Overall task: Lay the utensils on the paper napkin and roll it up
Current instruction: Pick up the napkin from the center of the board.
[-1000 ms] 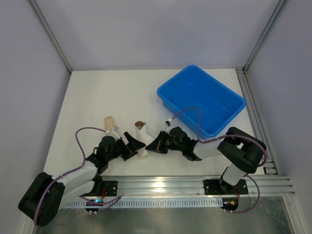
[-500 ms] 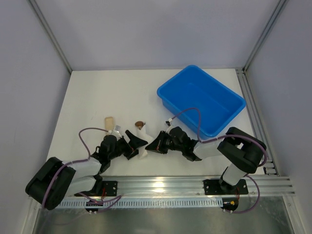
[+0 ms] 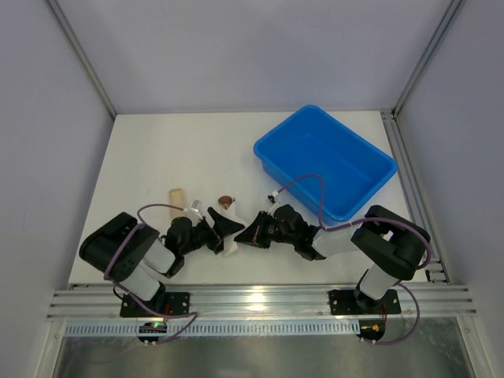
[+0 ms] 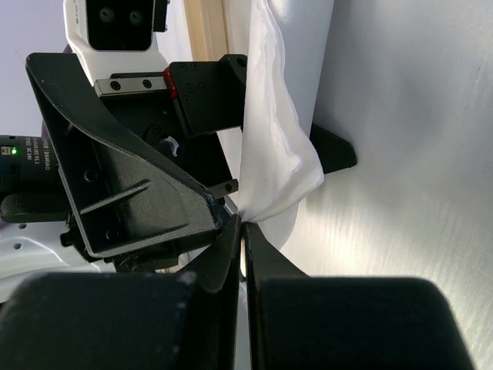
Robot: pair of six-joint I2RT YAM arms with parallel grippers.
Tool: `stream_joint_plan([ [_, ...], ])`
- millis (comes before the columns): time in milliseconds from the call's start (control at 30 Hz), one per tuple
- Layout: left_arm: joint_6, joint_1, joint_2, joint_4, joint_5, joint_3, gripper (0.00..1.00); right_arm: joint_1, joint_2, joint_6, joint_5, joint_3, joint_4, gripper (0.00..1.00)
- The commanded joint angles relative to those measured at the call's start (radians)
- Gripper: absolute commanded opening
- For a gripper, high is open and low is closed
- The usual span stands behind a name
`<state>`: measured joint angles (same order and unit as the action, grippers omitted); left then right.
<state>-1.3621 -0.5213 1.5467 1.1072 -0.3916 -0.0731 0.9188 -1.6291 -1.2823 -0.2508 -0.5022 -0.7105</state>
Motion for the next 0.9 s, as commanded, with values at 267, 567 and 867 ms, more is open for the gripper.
stream_joint_plan([
  [267, 0.044, 0.004, 0.101, 0.226, 0.049, 0.18, 0.99, -0.003, 0.014, -0.003, -0.008, -0.033, -0.06, 0.03],
  [567, 0.051, 0.004, 0.156, 0.362, 0.039, 0.18, 0.89, -0.003, 0.003, -0.005, -0.008, -0.033, -0.063, 0.04],
  [867, 0.07, 0.004, 0.213, 0.437, 0.042, 0.18, 0.82, -0.001, 0.014, 0.008, 0.001, -0.027, -0.033, 0.04],
])
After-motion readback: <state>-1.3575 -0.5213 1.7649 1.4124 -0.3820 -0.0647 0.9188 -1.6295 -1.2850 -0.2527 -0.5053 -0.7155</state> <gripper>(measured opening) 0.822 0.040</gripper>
